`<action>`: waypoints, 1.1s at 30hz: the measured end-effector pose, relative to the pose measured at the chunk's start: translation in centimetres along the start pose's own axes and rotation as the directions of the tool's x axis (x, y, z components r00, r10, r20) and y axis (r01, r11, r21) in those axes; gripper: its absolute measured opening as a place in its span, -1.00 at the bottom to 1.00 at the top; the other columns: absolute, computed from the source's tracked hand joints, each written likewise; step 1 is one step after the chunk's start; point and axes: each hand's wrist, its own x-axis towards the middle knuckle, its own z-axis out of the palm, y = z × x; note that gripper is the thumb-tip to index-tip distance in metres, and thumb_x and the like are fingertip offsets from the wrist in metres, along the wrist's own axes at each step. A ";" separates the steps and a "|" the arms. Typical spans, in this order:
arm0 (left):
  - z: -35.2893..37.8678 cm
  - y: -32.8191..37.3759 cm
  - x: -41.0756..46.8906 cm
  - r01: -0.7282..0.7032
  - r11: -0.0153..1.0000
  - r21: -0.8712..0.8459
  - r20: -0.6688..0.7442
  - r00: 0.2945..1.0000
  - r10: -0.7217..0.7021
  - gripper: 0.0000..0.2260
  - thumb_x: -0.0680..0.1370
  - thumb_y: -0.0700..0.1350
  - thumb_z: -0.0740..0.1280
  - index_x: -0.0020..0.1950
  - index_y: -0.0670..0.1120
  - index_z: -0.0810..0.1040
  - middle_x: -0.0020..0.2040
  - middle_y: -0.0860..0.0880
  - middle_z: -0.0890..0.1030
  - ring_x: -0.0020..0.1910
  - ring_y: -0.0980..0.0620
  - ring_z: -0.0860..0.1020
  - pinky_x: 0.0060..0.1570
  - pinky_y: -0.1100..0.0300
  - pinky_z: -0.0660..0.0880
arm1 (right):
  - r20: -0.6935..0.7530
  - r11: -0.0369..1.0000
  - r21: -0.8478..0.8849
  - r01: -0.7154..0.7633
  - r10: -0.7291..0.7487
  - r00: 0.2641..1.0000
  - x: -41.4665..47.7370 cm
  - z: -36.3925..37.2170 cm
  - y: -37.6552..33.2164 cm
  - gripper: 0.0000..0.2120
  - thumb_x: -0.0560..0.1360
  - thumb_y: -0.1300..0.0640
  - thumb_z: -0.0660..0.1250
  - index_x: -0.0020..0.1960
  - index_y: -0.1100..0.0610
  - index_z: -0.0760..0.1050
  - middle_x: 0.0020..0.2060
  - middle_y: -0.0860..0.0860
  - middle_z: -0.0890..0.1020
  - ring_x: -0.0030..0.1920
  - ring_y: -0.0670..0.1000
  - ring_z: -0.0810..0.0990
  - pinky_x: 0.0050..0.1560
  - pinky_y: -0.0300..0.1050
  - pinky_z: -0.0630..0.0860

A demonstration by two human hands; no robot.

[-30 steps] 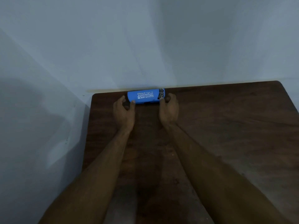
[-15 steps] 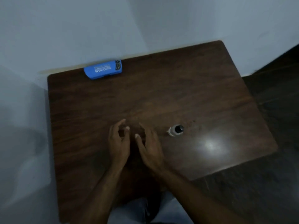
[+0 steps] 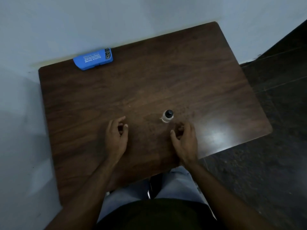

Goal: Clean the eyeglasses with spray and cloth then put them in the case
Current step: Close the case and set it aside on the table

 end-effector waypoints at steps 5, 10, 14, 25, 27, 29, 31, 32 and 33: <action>0.9 0.0 -0.9 -0.003 1.000 -0.002 0.000 1.000 0.003 -0.75 0.67 -0.14 0.36 0.35 -0.07 0.61 0.24 -0.02 0.59 0.14 0.03 0.61 0.10 0.09 0.59 | 0.025 1.000 0.014 0.022 -0.022 0.999 2.6 0.5 -1.6 -0.37 0.47 -0.18 0.51 0.41 0.01 0.35 0.28 0.00 0.52 0.23 0.02 0.56 0.14 0.10 0.61; 1.9 -0.4 -1.5 0.012 1.000 -0.016 -0.017 1.000 -0.012 -0.75 0.66 -0.15 0.36 0.35 -0.08 0.61 0.23 -0.03 0.59 0.15 0.02 0.60 0.13 -0.04 0.62 | 0.045 0.993 -0.003 0.120 -0.120 0.992 3.7 1.5 -1.8 -0.53 0.52 -0.21 0.44 0.33 -0.05 0.42 0.24 -0.02 0.56 0.21 0.03 0.56 0.15 0.14 0.61; 2.0 0.3 -0.9 -0.062 0.995 0.083 -0.110 0.991 0.071 -0.70 0.65 -0.03 0.29 0.32 -0.10 0.61 0.24 -0.06 0.62 0.24 -0.05 0.56 0.32 -0.05 0.51 | 0.050 0.984 0.022 0.179 -0.179 0.982 4.5 1.7 -2.4 -0.57 0.54 -0.25 0.40 0.29 -0.08 0.45 0.20 -0.07 0.58 0.14 -0.01 0.59 0.11 0.12 0.63; 2.2 0.2 13.0 -0.045 0.890 0.454 -0.142 0.982 0.122 -0.40 0.67 0.20 0.10 0.65 -0.05 0.28 0.66 -0.06 0.30 0.67 -0.07 0.21 0.61 -0.25 0.15 | -0.019 0.938 0.103 0.332 -0.332 0.943 10.4 3.2 -9.6 -0.59 0.55 -0.06 0.49 0.31 0.04 0.49 0.18 -0.01 0.59 0.17 -0.01 0.55 0.11 -0.08 0.52; 2.3 -0.5 15.1 -0.033 0.871 0.490 -0.117 0.988 0.103 -0.38 0.67 0.22 0.06 0.66 -0.07 0.26 0.68 -0.07 0.26 0.68 -0.08 0.17 0.62 -0.27 0.11 | -0.041 0.926 0.120 0.358 -0.356 0.934 12.1 3.8 -11.1 -0.58 0.54 -0.04 0.50 0.32 0.09 0.50 0.18 0.01 0.58 0.17 0.01 0.56 0.14 -0.06 0.53; 2.5 -1.2 16.3 -0.018 0.852 0.523 -0.082 0.994 0.071 -0.34 0.66 0.25 -0.01 0.68 -0.08 0.23 0.69 -0.08 0.23 0.70 -0.08 0.13 0.63 -0.28 0.07 | -0.054 0.911 0.126 0.393 -0.389 0.920 13.8 4.4 -12.5 -0.58 0.54 -0.02 0.50 0.31 0.11 0.50 0.18 0.02 0.58 0.18 0.01 0.56 0.17 -0.02 0.55; 2.6 -1.9 16.9 -0.005 0.827 0.563 -0.051 0.998 0.040 -0.31 0.66 0.27 -0.06 0.69 -0.09 0.19 0.71 -0.08 0.19 0.71 -0.07 0.09 0.64 -0.28 0.03 | -0.054 0.903 0.118 0.413 -0.410 0.911 15.5 5.1 -14.3 -0.59 0.54 -0.01 0.50 0.31 0.11 0.50 0.18 0.02 0.58 0.17 0.00 0.56 0.17 -0.01 0.56; 2.7 -2.2 17.0 -0.005 0.813 0.583 -0.043 0.998 0.037 -0.31 0.66 0.27 -0.06 0.70 -0.09 0.17 0.71 -0.09 0.18 0.71 -0.07 0.08 0.64 -0.29 0.03 | -0.053 0.902 0.110 0.418 -0.415 0.908 16.4 5.4 -15.2 -0.58 0.54 -0.02 0.50 0.32 0.11 0.50 0.20 0.03 0.58 0.17 0.00 0.56 0.16 -0.03 0.55; 2.9 -2.4 16.9 -0.008 0.800 0.600 -0.046 0.998 0.044 -0.32 0.67 0.27 -0.05 0.70 -0.10 0.17 0.71 -0.09 0.17 0.71 -0.07 0.08 0.63 -0.29 0.03 | -0.050 0.900 0.104 0.423 -0.420 0.906 17.2 5.6 -15.9 -0.56 0.54 -0.02 0.50 0.34 0.11 0.49 0.22 0.03 0.58 0.18 0.01 0.56 0.15 -0.07 0.53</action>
